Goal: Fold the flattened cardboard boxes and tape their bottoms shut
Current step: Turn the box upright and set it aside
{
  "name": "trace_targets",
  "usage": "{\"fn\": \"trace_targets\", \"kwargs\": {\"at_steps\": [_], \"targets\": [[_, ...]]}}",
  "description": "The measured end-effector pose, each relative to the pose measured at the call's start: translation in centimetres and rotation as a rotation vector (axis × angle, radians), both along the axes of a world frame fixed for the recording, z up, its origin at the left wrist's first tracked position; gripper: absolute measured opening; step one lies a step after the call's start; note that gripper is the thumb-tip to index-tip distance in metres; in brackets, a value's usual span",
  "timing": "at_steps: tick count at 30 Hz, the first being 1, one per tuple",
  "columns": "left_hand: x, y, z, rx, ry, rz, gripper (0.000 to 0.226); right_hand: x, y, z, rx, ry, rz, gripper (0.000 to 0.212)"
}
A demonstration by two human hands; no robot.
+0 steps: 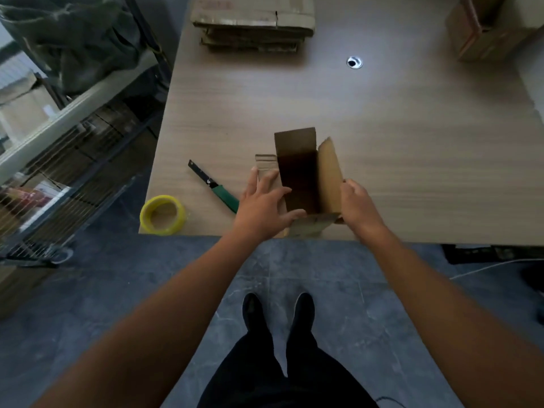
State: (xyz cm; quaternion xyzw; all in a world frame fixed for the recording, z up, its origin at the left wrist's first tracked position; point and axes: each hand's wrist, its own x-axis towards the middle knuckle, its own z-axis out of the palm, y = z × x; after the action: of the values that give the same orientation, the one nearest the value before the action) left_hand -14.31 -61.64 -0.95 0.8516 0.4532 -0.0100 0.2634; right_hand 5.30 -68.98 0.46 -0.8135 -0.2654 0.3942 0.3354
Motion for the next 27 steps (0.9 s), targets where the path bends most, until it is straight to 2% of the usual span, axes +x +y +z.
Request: {"fn": "trace_targets", "kwargs": {"at_steps": [2,3,6,8,10,12,14,17,19,22,25,27], "targets": [[-0.2,0.0,-0.4,-0.022,-0.002,-0.025,0.084,0.4,-0.9,-0.8,0.010,0.011,-0.050,0.046],[-0.2,-0.1,-0.6,-0.028,0.003,-0.038,0.089,0.4,-1.6,-0.9,0.015,-0.047,-0.034,0.042],[0.0,-0.4,-1.2,0.032,0.057,-0.053,0.099,-0.2,-3.2,-0.7,0.117,-0.367,0.013,0.047],[0.3,-0.7,-1.2,0.096,0.097,-0.050,0.103,-1.5,-4.2,-0.5,0.174,-0.469,0.016,0.053],[0.6,-1.1,-1.5,0.130,0.118,-0.019,0.105,-3.2,-4.8,-0.6,0.084,-0.333,-0.009,0.069],[1.1,-1.6,-1.7,0.138,0.123,0.032,0.105,-4.8,-5.1,-1.2,0.023,-0.059,-0.143,0.078],[1.5,-2.0,-1.5,0.123,0.144,0.079,0.103,-5.7,-5.1,-2.1,0.033,0.140,-0.316,0.066],[2.0,-1.7,-0.4,0.122,0.205,0.106,0.094,-5.0,-4.5,-3.4,0.140,0.144,-0.430,0.048],[2.3,-0.4,0.9,0.214,0.204,0.070,0.090,-3.2,-3.7,-3.6,0.192,0.071,-0.369,0.047],[3.4,2.4,1.6,0.356,0.189,-0.093,0.090,-0.1,-2.4,-3.5,0.222,-0.084,-0.178,0.046],[5.0,5.5,0.8,0.270,0.247,-0.167,0.099,2.1,-1.2,-3.7,0.239,-0.233,-0.035,0.049],[5.6,7.1,0.4,0.203,0.259,-0.104,0.101,3.2,-0.4,-4.2,0.300,-0.474,0.026,0.049]]}}
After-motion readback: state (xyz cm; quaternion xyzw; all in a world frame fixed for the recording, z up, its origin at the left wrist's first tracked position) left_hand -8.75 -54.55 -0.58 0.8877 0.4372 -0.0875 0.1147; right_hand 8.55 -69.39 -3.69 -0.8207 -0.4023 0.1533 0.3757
